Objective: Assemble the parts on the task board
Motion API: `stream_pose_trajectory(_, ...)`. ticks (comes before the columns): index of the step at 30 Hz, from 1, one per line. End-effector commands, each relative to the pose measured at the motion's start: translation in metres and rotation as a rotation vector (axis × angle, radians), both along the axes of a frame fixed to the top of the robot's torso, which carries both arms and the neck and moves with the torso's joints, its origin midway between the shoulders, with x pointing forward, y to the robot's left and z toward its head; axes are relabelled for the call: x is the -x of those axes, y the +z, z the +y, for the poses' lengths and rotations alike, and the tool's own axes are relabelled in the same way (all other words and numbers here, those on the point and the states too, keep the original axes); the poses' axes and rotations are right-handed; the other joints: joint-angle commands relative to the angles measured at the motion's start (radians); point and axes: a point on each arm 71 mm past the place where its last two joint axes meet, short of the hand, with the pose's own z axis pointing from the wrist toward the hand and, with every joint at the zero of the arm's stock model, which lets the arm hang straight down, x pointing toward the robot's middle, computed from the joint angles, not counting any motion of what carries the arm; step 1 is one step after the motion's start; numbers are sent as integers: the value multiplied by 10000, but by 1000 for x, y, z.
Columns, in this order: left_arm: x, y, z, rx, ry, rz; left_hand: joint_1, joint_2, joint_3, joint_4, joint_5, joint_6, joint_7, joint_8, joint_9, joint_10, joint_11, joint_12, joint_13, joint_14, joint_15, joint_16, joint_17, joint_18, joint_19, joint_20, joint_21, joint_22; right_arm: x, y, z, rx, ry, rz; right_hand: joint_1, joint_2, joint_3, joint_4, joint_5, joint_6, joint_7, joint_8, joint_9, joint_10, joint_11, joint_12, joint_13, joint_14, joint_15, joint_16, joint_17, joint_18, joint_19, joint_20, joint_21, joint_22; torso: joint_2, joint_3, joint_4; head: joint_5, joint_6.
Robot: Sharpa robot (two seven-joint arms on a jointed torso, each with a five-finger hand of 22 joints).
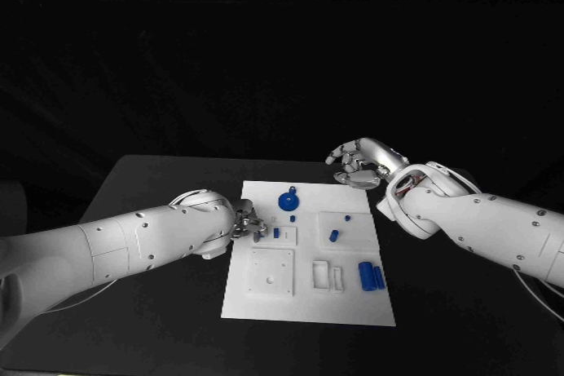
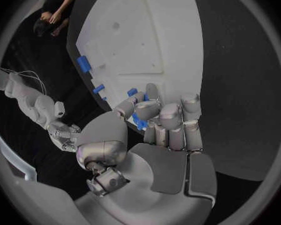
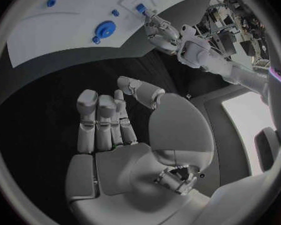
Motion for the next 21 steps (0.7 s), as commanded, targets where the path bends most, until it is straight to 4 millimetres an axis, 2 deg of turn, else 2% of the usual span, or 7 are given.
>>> stream_pose_trajectory(1, 1, -4, -1, -39, -38, 304, 61, -41, -3, 83, -67, 1693, -521, 11, -7, -123, -45, -22, -17, 43, 26, -64, 16, 84, -64, -997, -70, 74, 0, 0, 1, 55, 136, 16, -83, 49, -75, 11, 36, 24, 93, 23, -18, -20, 54, 29, -16, -5, 34, 17, -12, 760, 7, -56, -47, 167, -4, 3, 2, 0, 1)
stream_pose_trajectory(7, 0, -3, -1, -16, 20, 234, 20, -178, -41, 259, -281, 1673, -518, 18, -17, -117, -43, -47, -36, 46, 12, -92, 26, 95, -59, -1002, -86, 71, 1, 0, 1, 54, 140, 16, -82, 50, -76, 11, 39, 23, 93, 22, -19, -21, 54, 29, -18, -6, 34, 16, -13, 760, 6, -56, -48, 167, 1, 1, 6, -16, -3)
stream_pose_trajectory(11, -1, -3, 1, 0, 125, 131, 8, -294, -78, 438, -987, 1644, -517, 30, -26, -110, -44, -62, -52, 44, -5, -117, 45, 108, -64, -1010, -102, 77, 1, 0, 1, 54, 138, 16, -82, 50, -76, 11, 40, 22, 93, 22, -20, -22, 54, 29, -18, -6, 34, 16, -13, 760, 5, -56, -49, 167, 1, -6, 3, -19, 7)
stream_pose_trajectory(14, -2, -2, 2, 19, 223, 11, -36, -496, -111, 667, -1674, 1617, -519, 45, -32, -109, -49, -77, -71, 39, -26, -139, 63, 122, -75, -1019, -120, 84, 1, 0, 1, 49, 135, 10, -83, 48, -78, 11, 41, 22, 93, 22, -21, -23, 54, 28, -18, -7, 35, 15, -13, 760, 5, -56, -49, 167, 2, -5, 1, -18, 10)
stream_pose_trajectory(17, -3, -2, 3, 0, 286, -22, -169, -707, -178, 887, -2110, 1592, -519, 50, -38, -112, -51, -89, -85, 31, -42, -155, 72, 129, -86, -1024, -138, 85, 1, 0, 1, 47, 128, 6, -84, 43, -80, 10, 41, 20, 94, 21, -22, -24, 55, 28, -19, -7, 35, 15, -13, 760, 4, -56, -49, 167, 2, -4, 2, -14, 19)
stream_pose_trajectory(19, -4, -2, 4, -30, 314, -13, -299, -908, -238, 1017, -2404, 1556, -515, 42, -46, -120, -51, -107, -103, 19, -54, -174, 73, 137, -98, -1031, -152, 86, 1, 0, 1, 47, 120, 2, -88, 38, -83, 11, 42, 17, 94, 20, -23, -25, 55, 28, -19, -8, 35, 15, -14, 760, 4, -56, -50, 167, 0, -6, 2, -15, 21)
stream_pose_trajectory(21, -4, -2, 5, -33, 360, -47, -455, -1244, -277, 1203, -2847, 1515, -511, 31, -57, -125, -49, -137, -130, -8, -68, -203, 71, 154, -118, -1044, -177, 86, 1, 0, 0, 48, 114, 2, -100, 23, -95, 15, 46, 7, 97, 14, -27, -29, 58, 26, -21, -11, 37, 13, -15, 760, 2, -54, -50, 167, -1, -9, 4, -17, 22)
